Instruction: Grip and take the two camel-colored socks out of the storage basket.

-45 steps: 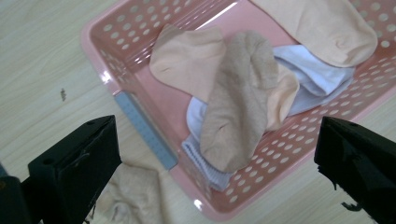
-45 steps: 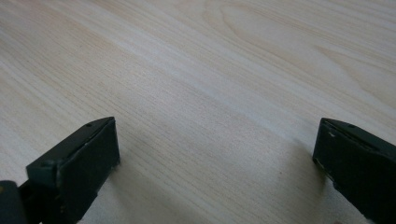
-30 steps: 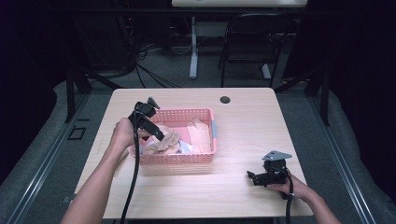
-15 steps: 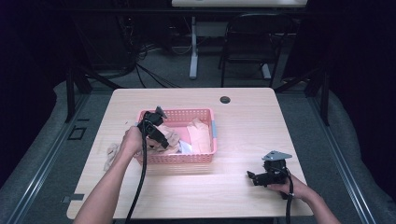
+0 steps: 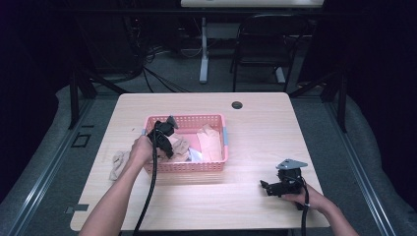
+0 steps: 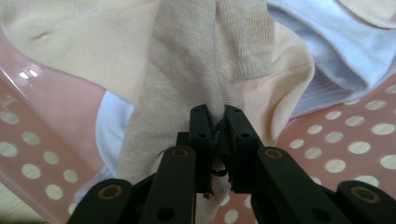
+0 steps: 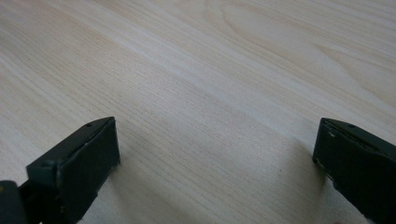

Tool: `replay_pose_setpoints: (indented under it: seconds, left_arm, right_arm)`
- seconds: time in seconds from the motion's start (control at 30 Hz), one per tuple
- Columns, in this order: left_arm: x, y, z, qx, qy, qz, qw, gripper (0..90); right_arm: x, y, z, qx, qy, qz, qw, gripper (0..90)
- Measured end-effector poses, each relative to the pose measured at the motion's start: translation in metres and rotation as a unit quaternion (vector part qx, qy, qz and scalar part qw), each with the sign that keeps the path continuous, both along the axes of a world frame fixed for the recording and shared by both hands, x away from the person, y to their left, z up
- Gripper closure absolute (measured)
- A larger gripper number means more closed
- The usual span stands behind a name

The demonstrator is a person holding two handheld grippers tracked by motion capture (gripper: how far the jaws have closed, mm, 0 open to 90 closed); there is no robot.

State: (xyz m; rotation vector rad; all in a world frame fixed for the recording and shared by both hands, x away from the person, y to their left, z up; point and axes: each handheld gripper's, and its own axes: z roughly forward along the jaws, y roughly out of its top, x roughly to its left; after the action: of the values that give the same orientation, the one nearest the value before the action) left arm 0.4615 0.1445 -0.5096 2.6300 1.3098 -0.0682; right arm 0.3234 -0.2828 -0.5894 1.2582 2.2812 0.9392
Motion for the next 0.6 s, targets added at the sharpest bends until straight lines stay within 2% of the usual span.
replay_pose_setpoints:
  seconds: [0.3,0.5,0.6]
  left_arm:
    - [-0.005,0.004,0.013,0.000,-0.018,-0.007,0.9998,83.0]
    - [-0.007,0.006,0.030,0.003,-0.033,-0.011,0.9994,83.6]
    - [-0.008,0.008,0.037,-0.003,-0.044,-0.011,0.9990,84.4]
  right_arm:
    - [0.000,0.000,0.000,0.000,0.000,0.000,1.0000,0.0]
    - [0.000,0.000,0.000,0.001,-0.002,0.000,1.0000,0.0]
    - [0.000,0.000,0.000,0.001,-0.002,0.001,1.0000,0.0]
